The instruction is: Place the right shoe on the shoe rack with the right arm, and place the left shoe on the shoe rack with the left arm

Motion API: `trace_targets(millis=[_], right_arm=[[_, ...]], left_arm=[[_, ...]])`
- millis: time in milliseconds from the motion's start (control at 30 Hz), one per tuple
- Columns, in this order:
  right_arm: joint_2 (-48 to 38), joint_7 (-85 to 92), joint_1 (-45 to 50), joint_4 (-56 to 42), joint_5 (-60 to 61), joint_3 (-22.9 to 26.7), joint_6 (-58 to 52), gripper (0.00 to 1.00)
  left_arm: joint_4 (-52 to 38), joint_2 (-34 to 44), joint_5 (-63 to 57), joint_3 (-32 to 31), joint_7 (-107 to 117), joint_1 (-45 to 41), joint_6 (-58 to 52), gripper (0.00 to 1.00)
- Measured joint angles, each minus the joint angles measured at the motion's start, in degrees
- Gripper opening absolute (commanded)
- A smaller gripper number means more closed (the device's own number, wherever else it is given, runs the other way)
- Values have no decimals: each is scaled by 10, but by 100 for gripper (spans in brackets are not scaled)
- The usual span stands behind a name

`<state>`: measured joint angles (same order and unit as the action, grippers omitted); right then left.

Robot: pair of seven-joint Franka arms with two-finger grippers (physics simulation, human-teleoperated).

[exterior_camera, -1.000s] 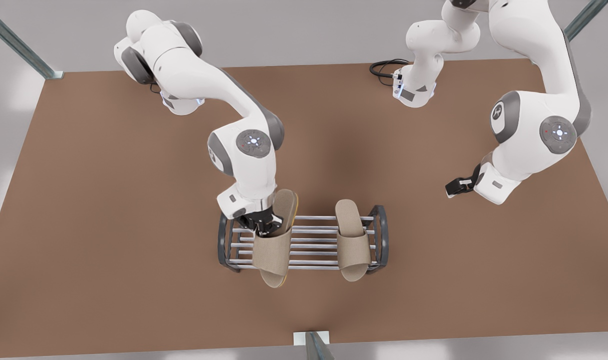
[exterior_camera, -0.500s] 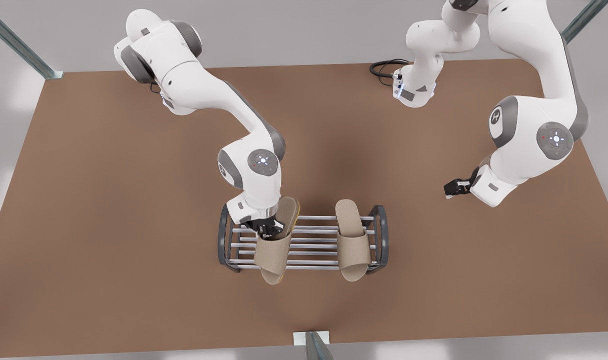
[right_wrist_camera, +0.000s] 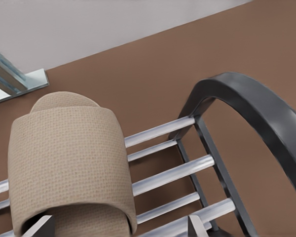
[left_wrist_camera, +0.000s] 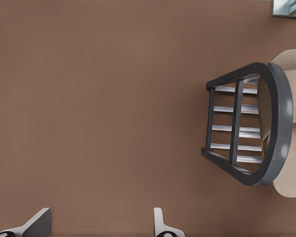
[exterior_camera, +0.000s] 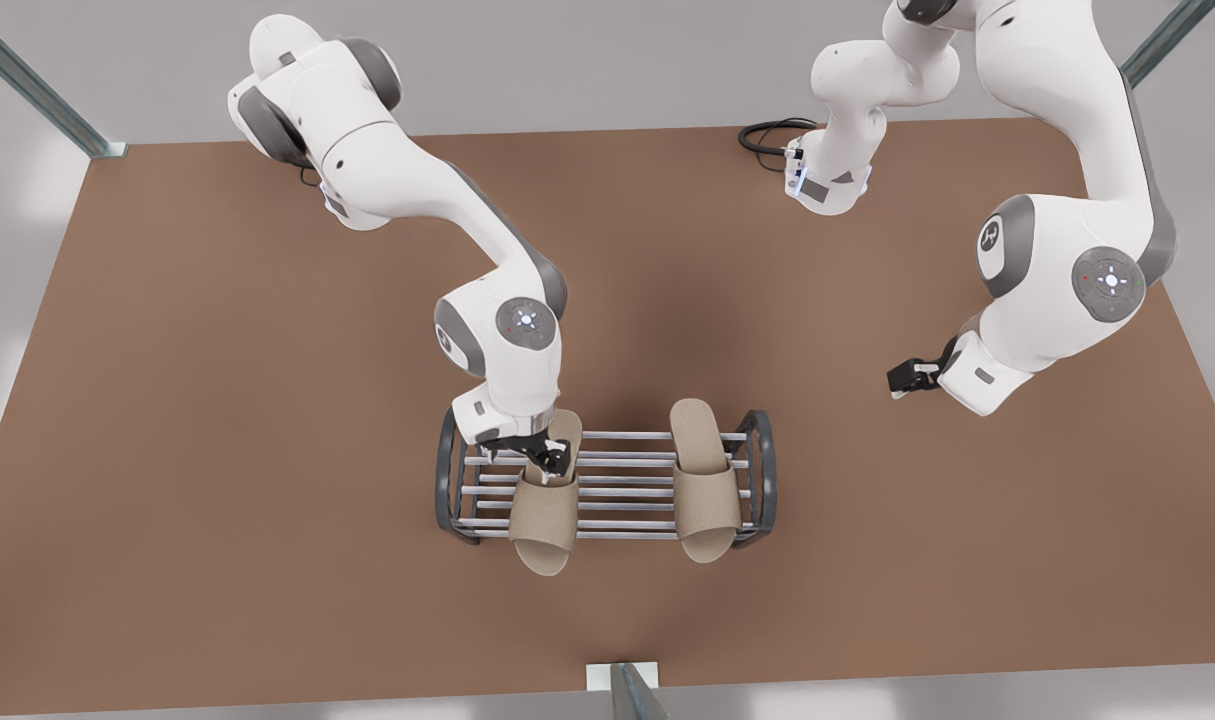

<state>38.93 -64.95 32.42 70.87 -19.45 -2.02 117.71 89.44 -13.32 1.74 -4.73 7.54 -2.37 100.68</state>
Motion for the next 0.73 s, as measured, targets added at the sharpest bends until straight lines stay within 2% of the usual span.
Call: trace_targets(millis=[100,167,333,400,467,567,633,667,733], right_arm=[[-14,-4,0,12,0,-1,-1,100],[-53,-6,2,43,0,-12,-5,100],[-158,-13,4,60,3,-101,-64,100],[-206,-12,-16,77,7,-115,-102,100],[-250,2,-84,99,20,-120,-133,100],[-311,65,-280,101,52,-122,-187,100],[-328,115,-388,93,71,-121,-216,100],[-335,139,-424,89,83,-121,-229,100],[-346,189,-434,98,108,-81,-244,100]], left_arm=[[0,-1,-1,0,-2,0,0,100],[0,-1,-6,-1,-3,0,0,100],[0,0,-10,-1,-6,0,0,100],[-2,0,-10,-1,-6,0,0,100],[-3,-1,-11,-1,-7,0,-1,100],[-11,2,-10,-2,-7,1,-6,100],[40,46,-8,-2,-5,7,-11,100],[71,68,-7,-2,-4,9,-9,100],[94,80,-6,-2,-2,10,-4,100]])
